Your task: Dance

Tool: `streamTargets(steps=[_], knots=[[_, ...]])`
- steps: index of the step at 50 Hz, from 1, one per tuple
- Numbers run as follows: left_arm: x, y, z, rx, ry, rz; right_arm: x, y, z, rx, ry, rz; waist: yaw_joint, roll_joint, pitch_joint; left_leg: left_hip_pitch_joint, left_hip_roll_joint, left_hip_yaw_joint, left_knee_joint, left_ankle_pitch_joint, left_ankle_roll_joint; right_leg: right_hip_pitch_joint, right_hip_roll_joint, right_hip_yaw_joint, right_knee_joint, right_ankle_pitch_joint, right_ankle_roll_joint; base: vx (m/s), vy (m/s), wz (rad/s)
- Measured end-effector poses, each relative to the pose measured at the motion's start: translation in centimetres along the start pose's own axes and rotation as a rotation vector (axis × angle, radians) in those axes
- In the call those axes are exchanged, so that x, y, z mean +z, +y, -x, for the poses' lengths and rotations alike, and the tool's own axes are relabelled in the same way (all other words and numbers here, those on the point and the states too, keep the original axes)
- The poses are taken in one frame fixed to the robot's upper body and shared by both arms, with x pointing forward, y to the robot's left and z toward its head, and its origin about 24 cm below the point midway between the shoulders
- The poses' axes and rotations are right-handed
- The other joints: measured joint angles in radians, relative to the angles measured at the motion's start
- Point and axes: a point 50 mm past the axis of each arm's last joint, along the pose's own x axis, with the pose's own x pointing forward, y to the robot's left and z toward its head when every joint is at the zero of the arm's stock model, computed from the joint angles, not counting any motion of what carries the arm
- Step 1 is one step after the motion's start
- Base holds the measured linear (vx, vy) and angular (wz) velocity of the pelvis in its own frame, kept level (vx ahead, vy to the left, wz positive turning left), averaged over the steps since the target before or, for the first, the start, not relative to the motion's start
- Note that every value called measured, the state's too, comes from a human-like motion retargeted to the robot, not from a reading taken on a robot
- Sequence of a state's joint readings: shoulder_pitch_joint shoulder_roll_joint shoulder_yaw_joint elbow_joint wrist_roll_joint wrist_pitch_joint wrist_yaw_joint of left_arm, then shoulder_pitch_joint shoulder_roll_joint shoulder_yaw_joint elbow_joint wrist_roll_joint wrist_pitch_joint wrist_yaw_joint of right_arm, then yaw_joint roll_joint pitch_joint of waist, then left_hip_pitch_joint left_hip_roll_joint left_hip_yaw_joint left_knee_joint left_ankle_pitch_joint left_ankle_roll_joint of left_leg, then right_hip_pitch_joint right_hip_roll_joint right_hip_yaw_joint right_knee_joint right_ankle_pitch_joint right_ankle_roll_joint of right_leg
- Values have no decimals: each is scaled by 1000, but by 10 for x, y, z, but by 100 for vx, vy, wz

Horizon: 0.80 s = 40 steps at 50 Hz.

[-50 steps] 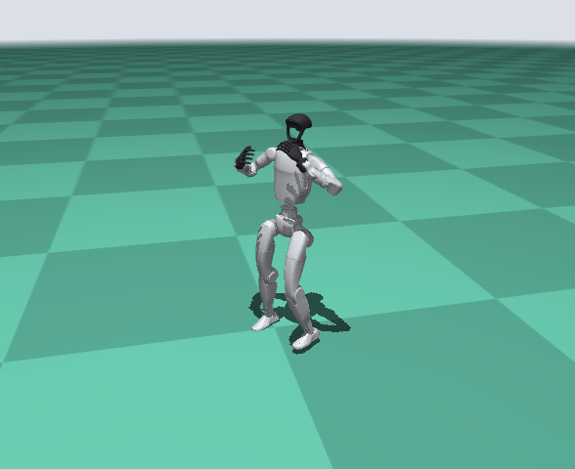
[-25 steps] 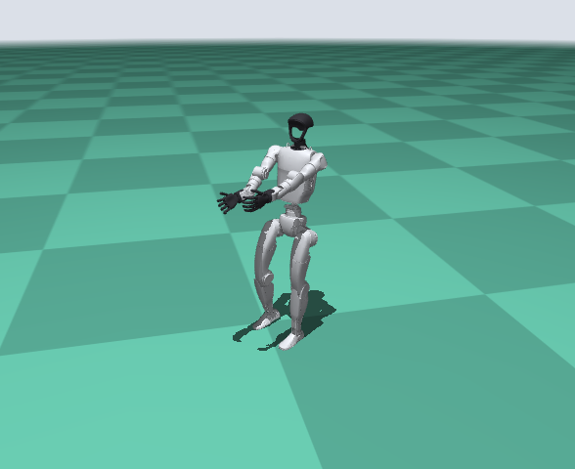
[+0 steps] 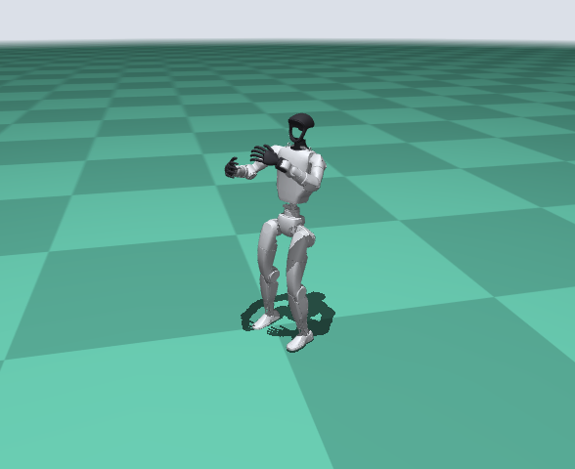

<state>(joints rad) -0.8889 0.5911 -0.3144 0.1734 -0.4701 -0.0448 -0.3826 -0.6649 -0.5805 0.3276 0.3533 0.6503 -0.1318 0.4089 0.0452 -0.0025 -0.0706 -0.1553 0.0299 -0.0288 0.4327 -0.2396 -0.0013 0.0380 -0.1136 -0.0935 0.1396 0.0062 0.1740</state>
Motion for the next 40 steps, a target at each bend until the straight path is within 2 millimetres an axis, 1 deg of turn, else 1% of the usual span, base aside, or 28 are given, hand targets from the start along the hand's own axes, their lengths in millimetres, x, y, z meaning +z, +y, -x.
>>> streamTargets(steps=[2, 5, 7, 8, 10, 11, 12, 13, 15, 17, 18, 20, 22, 23, 25, 27, 29, 31, 32, 33, 35, 37, 38, 40], knots=[[33, -16, 28, -31, -129, -56, 21, 15, 19, 17, -153, 5, -26, -5, 0, -44, 4, -34, 91, -43, -5, 14, 8, -15, -17, -2, 3, 5, -20, 38], [72, -46, 74, 11, -326, -147, 37, 42, 51, 27, -296, -4, -53, -9, 4, -93, 5, -82, 200, -92, -5, 26, 24, -15, -27, -14, 16, 7, -18, 26], [82, -67, 102, 107, -418, -235, 38, 59, 71, 63, -340, 20, -54, -2, 4, -99, 17, -87, 227, -105, 2, 30, 38, -12, -26, -22, 16, 10, -14, -1], [86, -71, 112, 172, -453, -298, 37, 65, 79, 71, -359, 32, -52, -5, 1, -98, 17, -87, 227, -104, 6, 30, 40, -10, -26, -24, 16, 5, -9, -17], [86, -66, 132, 337, -458, -419, 27, 67, 92, -29, -363, 14, -46, -10, -7, -93, 10, -83, 207, -95, 10, 21, 37, -3, -24, -25, 15, -5, -4, -24], [80, -59, 142, 453, -426, -446, 21, 65, 92, -135, -381, -47, -43, -14, -13, -87, 2, -79, 187, -85, 10, 13, 31, 1, -22, -25, 14, -13, -1, -27], [73, -53, 152, 578, -391, -463, 15, 62, 91, -252, -410, -131, -42, -18, -19, -81, -5, -73, 164, -74, 11, 4, 26, 6, -18, -25, 13, -17, 2, -30], [64, -47, 161, 723, -360, -453, 10, 60, 84, -386, -462, -260, -43, -22, -26, -73, -10, -63, 135, -61, 10, -8, 21, 12, -13, -26, 10, -17, 7, -30], [40, -32, 175, 1050, -331, -335, 12, 58, 73, -611, -642, -544, -39, -28, -39, -53, -19, -34, 66, -29, 14, -30, 9, 18, -5, -24, 5, -16, 13, -30], [13, -23, 171, 1335, -405, -65, 26, 58, 67, -743, -892, -753, -13, -32, -41, -27, -29, 0, -6, 7, 19, -45, -5, 23, 1, -22, 1, -14, 16, -35], [1, -21, 161, 1431, -478, 108, 35, 60, 65, -785, -1020, -838, 6, -35, -39, -15, -33, 14, -40, 26, 20, -51, -11, 27, 3, -22, 0, -14, 15, -28], [-11, -23, 129, 1480, -681, 458, 57, 66, 66, -835, -1283, -894, 37, -41, -27, 12, -40, 39, -105, 58, 21, -59, -20, 29, 10, -22, -2, -13, 15, -5], [-15, -34, 98, 1491, -835, 735, 73, 77, 67, -878, -1428, -874, 60, -46, -11, 39, -57, 43, -166, 89, 23, -63, -30, 26, 20, -25, 0, -11, 14, 20], [-20, -42, 83, 1516, -860, 853, 78, 83, 66, -895, -1449, -853, 69, -49, -3, 52, -66, 44, -194, 103, 24, -65, -37, 25, 28, -28, 3, -6, 15, 32], [-41, -61, 63, 1573, -776, 1030, 80, 93, 53, -884, -1384, -845, 83, -46, 11, 76, -82, 53, -240, 127, 27, -66, -46, 23, 42, -32, 7, 0, 18, 40], [-68, -87, 42, 1535, -571, 1172, 76, 108, 31, -753, -1217, -864, 88, -40, 26, 98, -99, 55, -270, 146, 32, -61, -57, 16, 61, -39, 11, 10, 20, 43], [-85, -117, 21, 1338, -396, 1233, 62, 133, 4, -500, -992, -876, 87, -31, 38, 119, -117, 55, -286, 161, 41, -52, -69, 11, 88, -50, 17, 25, 22, 33], [-100, -151, 3, 1069, -217, 1304, 34, 167, -21, -204, -697, -906, 84, -20, 42, 139, -133, 63, -291, 172, 54, -45, -77, 19, 121, -61, 22, 32, 21, 9], [-106, -168, -4, 933, -131, 1352, 18, 185, -29, -61, -536, -931, 82, -15, 42, 145, -140, 69, -290, 176, 61, -45, -80, 28, 141, -66, 25, 27, 19, -15], [-109, -183, -9, 805, -63, 1405, 3, 200, -33, 73, -378, -959, 81, -11, 40, 146, -147, 76, -287, 180, 68, -52, -82, 41, 163, -70, 29, 24, 19, -28], [-105, -199, -18, 593, -55, 1527, -11, 220, -31, 305, -217, -1011, 90, 1, 40, 148, -157, 98, -285, 184, 85, -81, -82, 71, 221, -77, 33, 18, 18, -47], [-96, -186, -18, 582, -198, 1599, 3, 219, -29, 361, -297, -1106, 104, 11, 43, 152, -164, 125, -288, 183, 100, -126, -76, 104, 285, -74, 17, 13, 12, -76], [-93, -170, -12, 659, -286, 1596, 15, 209, -27, 316, -400, -1153, 111, 13, 43, 153, -171, 134, -290, 181, 105, -150, -75, 116, 316, -68, 6, 9, 7, -92], [-85, -126, 13, 925, -504, 1488, 44, 174, -17, 113, -697, -1174, 123, 16, 49, 153, -183, 154, -293, 178, 113, -195, -85, 125, 378, -52, -8, 9, 5, -104]])
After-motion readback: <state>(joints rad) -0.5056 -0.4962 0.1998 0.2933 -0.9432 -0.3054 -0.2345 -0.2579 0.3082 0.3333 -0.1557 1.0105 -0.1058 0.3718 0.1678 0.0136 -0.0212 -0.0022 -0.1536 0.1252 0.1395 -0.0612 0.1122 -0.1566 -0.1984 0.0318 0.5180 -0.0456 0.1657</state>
